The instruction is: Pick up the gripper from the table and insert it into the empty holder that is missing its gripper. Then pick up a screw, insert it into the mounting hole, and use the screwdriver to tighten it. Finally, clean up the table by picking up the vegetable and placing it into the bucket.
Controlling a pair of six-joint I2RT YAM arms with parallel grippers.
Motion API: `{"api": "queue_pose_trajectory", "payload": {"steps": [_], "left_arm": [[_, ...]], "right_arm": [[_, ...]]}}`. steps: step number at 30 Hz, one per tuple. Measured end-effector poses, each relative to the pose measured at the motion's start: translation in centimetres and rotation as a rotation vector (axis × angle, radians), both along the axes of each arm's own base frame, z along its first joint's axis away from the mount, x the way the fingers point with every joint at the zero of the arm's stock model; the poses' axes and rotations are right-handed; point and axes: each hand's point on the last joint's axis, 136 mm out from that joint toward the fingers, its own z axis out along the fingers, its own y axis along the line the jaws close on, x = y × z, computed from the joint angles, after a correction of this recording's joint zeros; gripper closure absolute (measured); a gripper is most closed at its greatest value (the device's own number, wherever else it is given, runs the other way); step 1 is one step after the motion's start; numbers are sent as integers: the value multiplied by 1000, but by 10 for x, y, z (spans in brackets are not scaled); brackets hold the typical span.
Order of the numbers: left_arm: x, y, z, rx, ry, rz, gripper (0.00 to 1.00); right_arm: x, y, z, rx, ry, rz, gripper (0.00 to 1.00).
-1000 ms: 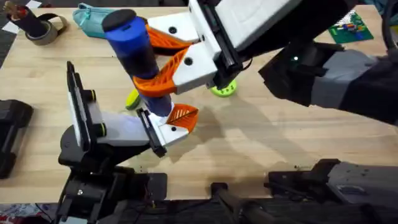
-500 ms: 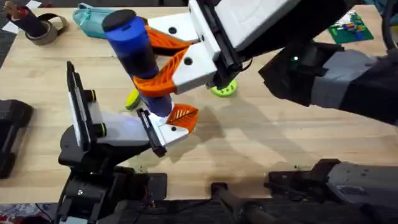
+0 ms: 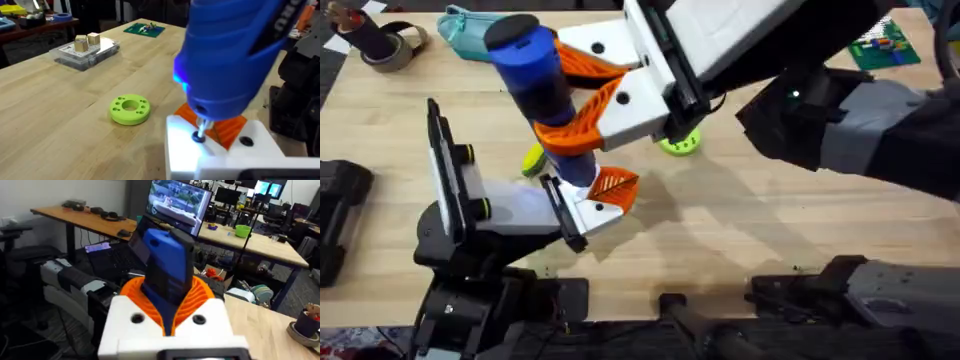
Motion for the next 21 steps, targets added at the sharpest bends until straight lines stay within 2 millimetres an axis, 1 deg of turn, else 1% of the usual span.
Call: {"api": "queue_pose_trajectory", "payload": {"steps": [18, 21], "left_arm": [[0, 0, 0, 0, 0, 0, 986], [0, 0, 0, 0, 0, 0, 986]], "right_arm": [[1, -2, 3, 15, -15, -5, 955], [0, -3, 8, 36, -29, -4, 956]]}}
